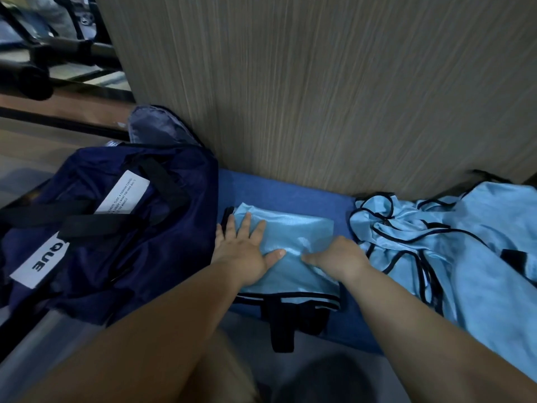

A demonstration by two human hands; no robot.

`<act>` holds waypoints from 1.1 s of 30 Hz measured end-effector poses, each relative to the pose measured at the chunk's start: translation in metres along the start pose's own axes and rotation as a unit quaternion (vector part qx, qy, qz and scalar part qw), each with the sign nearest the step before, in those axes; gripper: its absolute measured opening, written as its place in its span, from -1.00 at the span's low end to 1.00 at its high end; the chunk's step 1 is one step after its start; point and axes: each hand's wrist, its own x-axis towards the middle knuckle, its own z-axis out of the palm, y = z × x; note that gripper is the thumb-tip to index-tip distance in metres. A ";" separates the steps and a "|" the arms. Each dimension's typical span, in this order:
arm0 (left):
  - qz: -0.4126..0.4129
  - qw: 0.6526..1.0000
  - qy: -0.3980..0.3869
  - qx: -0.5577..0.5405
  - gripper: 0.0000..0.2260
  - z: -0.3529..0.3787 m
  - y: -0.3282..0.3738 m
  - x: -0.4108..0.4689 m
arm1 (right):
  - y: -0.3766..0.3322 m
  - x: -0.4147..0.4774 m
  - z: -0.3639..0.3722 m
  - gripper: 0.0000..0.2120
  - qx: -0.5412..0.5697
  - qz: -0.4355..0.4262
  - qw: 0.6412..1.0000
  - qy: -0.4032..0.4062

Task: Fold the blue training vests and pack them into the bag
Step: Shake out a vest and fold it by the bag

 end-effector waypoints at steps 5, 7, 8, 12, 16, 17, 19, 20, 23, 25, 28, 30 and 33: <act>0.001 1.000 -0.013 -0.012 -0.24 -0.003 0.007 0.000 | 0.001 -0.006 -0.011 -0.66 -0.045 -0.036 0.998 0.008; 0.020 0.999 -0.010 -0.047 -0.29 -0.003 0.017 0.000 | 0.004 -0.005 -0.027 -0.66 -0.044 -0.034 0.998 0.034; 0.035 0.997 -0.006 -0.073 -0.32 -0.003 0.023 0.000 | 0.007 -0.004 -0.037 -0.66 -0.039 -0.027 0.998 0.052; 0.093 0.988 -0.010 -0.124 -0.39 0.004 0.039 0.001 | 0.017 -0.003 -0.074 -0.64 -0.055 0.012 0.994 0.090; 0.101 0.961 0.014 -0.258 -0.46 0.004 0.038 0.005 | 0.008 -0.003 -0.075 -0.68 -0.058 0.008 0.994 0.087; 0.090 0.940 0.017 -0.328 -0.50 0.001 0.036 0.005 | 0.002 -0.003 -0.070 -0.70 -0.052 -0.002 0.994 0.092; 0.062 0.884 0.013 -0.462 -0.54 -0.005 0.032 0.002 | -0.012 -0.003 -0.058 -0.69 -0.023 -0.016 0.996 0.086; 0.054 0.862 0.010 -0.504 -0.54 -0.007 0.030 0.000 | -0.022 -0.005 -0.051 -0.65 -0.009 -0.025 0.997 0.077; 0.051 0.827 0.003 -0.560 -0.53 -0.011 0.027 -0.005 | -0.047 -0.014 -0.028 -0.56 0.031 -0.076 0.995 0.052; 0.039 0.815 0.013 -0.578 -0.51 -0.013 0.026 -0.004 | -0.058 -0.022 -0.011 -0.57 0.019 -0.103 0.994 0.025; 0.022 0.810 0.026 -0.586 -0.48 -0.013 0.025 0.000 | -0.065 -0.031 0.008 -0.67 0.001 -0.121 0.992 -0.019; 0.020 0.810 0.030 -0.585 -0.49 -0.014 0.023 0.001 | -0.065 -0.035 0.009 -0.68 0.009 -0.132 0.990 -0.041; 0.036 0.835 0.067 -0.545 -0.52 -0.013 0.022 0.005 | -0.055 -0.034 0.004 -0.55 0.023 -0.158 0.987 -0.029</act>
